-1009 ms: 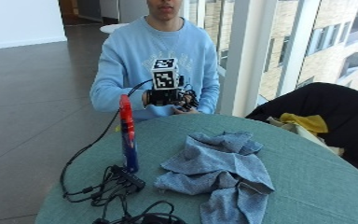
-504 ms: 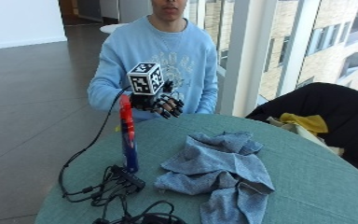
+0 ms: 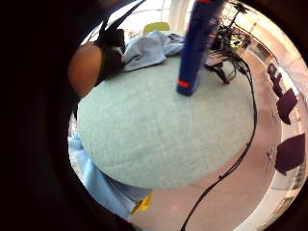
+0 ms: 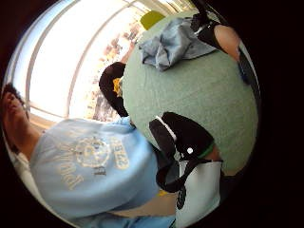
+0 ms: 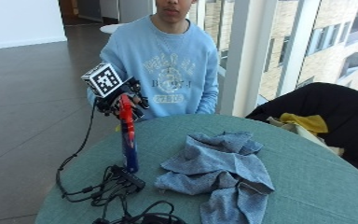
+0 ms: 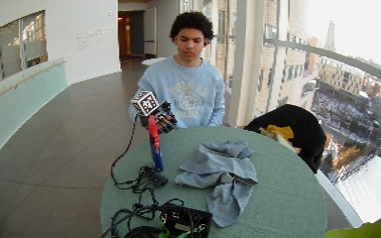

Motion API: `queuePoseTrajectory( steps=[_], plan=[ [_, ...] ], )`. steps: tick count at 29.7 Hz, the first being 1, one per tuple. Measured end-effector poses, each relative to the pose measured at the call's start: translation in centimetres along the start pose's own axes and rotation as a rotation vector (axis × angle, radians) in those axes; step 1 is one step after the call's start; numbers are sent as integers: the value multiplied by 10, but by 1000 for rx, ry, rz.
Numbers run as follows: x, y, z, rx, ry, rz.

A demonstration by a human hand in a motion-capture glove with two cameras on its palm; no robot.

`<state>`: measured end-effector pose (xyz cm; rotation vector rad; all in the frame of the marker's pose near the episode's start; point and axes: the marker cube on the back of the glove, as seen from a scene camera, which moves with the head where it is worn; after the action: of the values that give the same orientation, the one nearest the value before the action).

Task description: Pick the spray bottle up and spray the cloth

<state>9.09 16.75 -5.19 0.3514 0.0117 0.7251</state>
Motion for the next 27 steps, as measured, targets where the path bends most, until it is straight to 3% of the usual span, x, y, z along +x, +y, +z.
queuePoseTrajectory(
  steps=[7,14,27],
  plan=[
    [33,3,-29,90,-93,176],
    [64,-29,-26,320,-357,285],
    [91,-94,-8,306,-763,284]
  ],
)
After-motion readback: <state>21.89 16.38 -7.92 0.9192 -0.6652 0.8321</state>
